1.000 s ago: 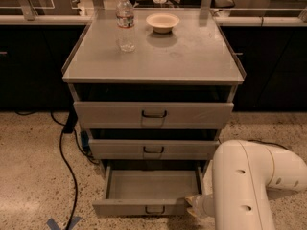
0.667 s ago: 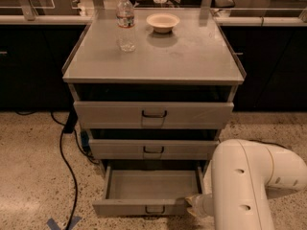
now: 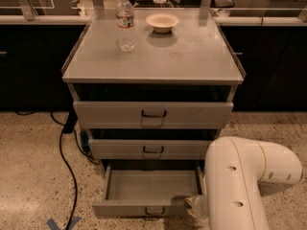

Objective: Open bottom drawer

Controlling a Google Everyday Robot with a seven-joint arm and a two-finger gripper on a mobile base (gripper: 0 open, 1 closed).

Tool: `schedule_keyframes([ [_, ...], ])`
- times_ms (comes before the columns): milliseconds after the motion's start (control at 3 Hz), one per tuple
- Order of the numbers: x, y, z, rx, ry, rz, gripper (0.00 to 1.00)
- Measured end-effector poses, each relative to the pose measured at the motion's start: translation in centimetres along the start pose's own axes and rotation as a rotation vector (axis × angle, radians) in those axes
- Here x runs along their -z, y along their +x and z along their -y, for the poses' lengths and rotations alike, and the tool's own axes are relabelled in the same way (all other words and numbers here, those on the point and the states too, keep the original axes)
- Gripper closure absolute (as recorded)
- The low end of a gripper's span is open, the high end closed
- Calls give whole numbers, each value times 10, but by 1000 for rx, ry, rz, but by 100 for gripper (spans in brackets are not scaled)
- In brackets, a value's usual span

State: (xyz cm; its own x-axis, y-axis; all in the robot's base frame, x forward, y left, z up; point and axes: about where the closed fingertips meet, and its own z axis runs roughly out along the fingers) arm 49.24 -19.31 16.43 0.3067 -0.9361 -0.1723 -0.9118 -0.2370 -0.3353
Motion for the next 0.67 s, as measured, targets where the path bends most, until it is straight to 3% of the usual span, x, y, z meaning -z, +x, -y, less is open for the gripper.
schedule_keyframes([
  [667,4,-4,-8,1,-6,-2,100],
])
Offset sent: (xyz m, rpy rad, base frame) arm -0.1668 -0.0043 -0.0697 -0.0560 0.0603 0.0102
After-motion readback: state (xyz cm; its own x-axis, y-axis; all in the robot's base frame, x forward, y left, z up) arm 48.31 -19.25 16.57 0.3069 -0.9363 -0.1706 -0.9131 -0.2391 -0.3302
